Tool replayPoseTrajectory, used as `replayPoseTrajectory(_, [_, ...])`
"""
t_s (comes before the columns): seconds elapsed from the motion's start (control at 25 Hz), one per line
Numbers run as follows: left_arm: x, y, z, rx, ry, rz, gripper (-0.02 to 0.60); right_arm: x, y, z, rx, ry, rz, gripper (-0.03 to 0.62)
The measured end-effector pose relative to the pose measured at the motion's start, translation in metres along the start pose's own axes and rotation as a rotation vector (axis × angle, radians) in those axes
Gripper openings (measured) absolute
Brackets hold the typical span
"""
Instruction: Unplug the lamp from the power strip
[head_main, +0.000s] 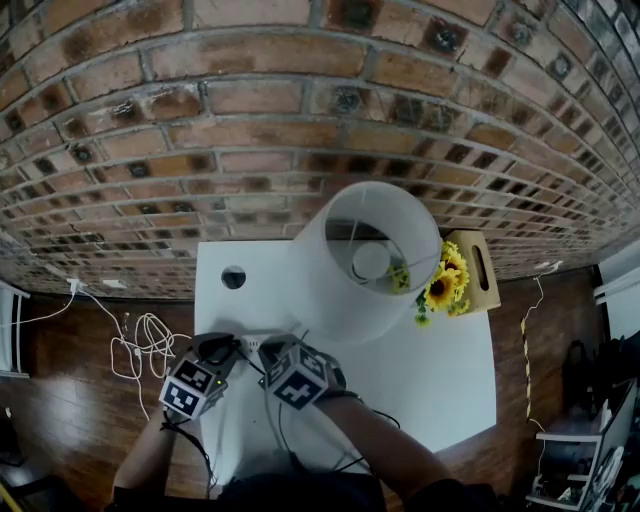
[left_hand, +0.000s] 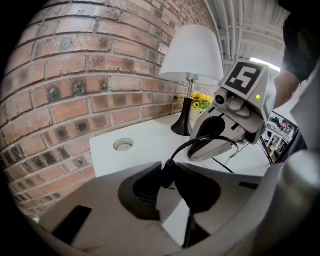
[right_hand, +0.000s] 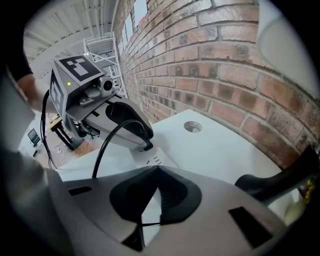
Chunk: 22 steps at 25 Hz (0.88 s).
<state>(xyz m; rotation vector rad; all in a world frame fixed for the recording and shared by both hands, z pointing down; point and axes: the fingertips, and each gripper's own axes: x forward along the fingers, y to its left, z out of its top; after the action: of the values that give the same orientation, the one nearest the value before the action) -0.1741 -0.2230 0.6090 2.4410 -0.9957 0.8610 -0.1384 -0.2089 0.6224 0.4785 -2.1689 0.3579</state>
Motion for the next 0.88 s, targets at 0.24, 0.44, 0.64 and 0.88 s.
replayPoseTrajectory(0.24, [0.0002,0.0012,0.0003,-0.035,0.014,0.003,0.106,0.0002,0.0001,-0.0001,0.024,0.002,-0.002,0.008])
replayPoseTrajectory(0.44, [0.0015,-0.0001,0.0021,0.037,0.038,0.009,0.104,0.0013,-0.0010,-0.0009,0.054,0.026,0.032,0.008])
replayPoseTrajectory(0.64, [0.0003,-0.0016,0.0017,0.088,0.034,0.024,0.104,0.0019,-0.0028,0.0010,0.034,0.033,0.027,0.008])
replayPoseTrajectory(0.88, [-0.0020,-0.0029,-0.0005,0.061,0.033,0.032,0.103,0.0019,-0.0014,0.0002,0.039,0.033,0.016,0.008])
